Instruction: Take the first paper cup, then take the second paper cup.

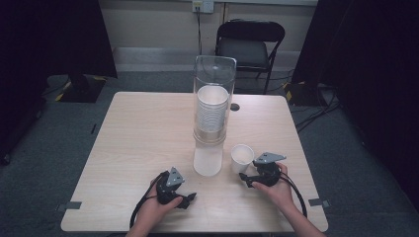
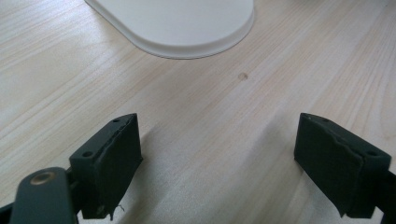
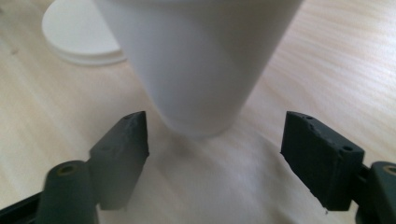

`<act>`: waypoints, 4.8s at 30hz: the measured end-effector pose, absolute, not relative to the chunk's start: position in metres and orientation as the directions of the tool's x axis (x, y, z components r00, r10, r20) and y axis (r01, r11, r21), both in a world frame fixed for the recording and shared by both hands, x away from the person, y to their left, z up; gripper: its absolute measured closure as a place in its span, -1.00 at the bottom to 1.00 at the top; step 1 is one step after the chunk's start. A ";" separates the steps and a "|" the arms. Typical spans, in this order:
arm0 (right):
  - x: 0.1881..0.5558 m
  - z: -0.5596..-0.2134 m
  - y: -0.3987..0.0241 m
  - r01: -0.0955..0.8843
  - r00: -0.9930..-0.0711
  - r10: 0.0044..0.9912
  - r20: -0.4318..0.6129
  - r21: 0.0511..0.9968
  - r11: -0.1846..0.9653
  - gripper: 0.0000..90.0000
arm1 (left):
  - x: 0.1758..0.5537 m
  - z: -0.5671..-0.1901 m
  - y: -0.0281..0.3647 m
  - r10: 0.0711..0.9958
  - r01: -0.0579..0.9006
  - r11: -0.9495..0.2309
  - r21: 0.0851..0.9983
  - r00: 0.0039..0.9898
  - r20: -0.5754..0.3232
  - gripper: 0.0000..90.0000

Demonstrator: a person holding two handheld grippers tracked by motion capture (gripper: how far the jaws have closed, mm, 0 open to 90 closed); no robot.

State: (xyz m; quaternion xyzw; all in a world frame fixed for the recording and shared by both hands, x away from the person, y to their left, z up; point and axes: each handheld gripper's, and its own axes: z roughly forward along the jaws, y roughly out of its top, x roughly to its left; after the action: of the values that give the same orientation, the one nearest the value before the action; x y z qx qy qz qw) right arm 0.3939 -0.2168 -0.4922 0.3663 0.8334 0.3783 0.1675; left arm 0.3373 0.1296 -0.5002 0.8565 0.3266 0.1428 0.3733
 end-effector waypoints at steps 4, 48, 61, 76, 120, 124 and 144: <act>0.391 -0.489 -0.226 0.473 -0.680 0.733 -0.011 0.758 0.450 -0.17 | 0.337 -0.500 0.130 0.666 0.453 -0.508 0.733 0.746 0.001 -0.68; 0.401 -0.476 -0.165 0.453 -0.729 0.682 0.057 0.787 0.419 -0.48 | 0.337 -0.500 0.130 0.666 0.453 -0.509 0.732 0.746 0.001 -0.68; 0.408 -0.449 -0.130 0.420 -0.770 0.629 0.108 0.828 0.371 -0.54 | 0.337 -0.500 0.130 0.662 0.451 -0.517 0.728 0.749 0.007 -0.68; 0.423 -0.416 -0.101 0.357 -0.760 0.648 0.054 0.868 0.346 -0.50 | 0.337 -0.500 0.130 0.666 0.453 -0.508 0.733 0.746 0.001 -0.68; 0.421 -0.448 -0.101 0.289 -0.741 0.671 0.015 0.910 0.298 -0.21 | 0.337 -0.500 0.130 0.666 0.454 -0.509 0.731 0.746 0.001 -0.68; 0.424 -0.445 -0.103 0.292 -0.755 0.656 0.001 0.896 0.334 -0.33 | 0.338 -0.500 0.130 0.660 0.447 -0.522 0.726 0.752 0.012 -0.68; 0.425 -0.431 -0.098 0.186 -0.743 0.667 -0.053 0.941 0.282 -0.32 | 0.337 -0.500 0.130 0.664 0.452 -0.513 0.730 0.747 0.004 -0.68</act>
State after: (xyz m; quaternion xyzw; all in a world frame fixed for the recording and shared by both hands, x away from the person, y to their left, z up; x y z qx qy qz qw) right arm 0.4250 -0.0983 -0.4305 0.2777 0.7680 0.5310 0.2262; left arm 0.3373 0.1298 -0.5001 0.8579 0.3253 0.1432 0.3711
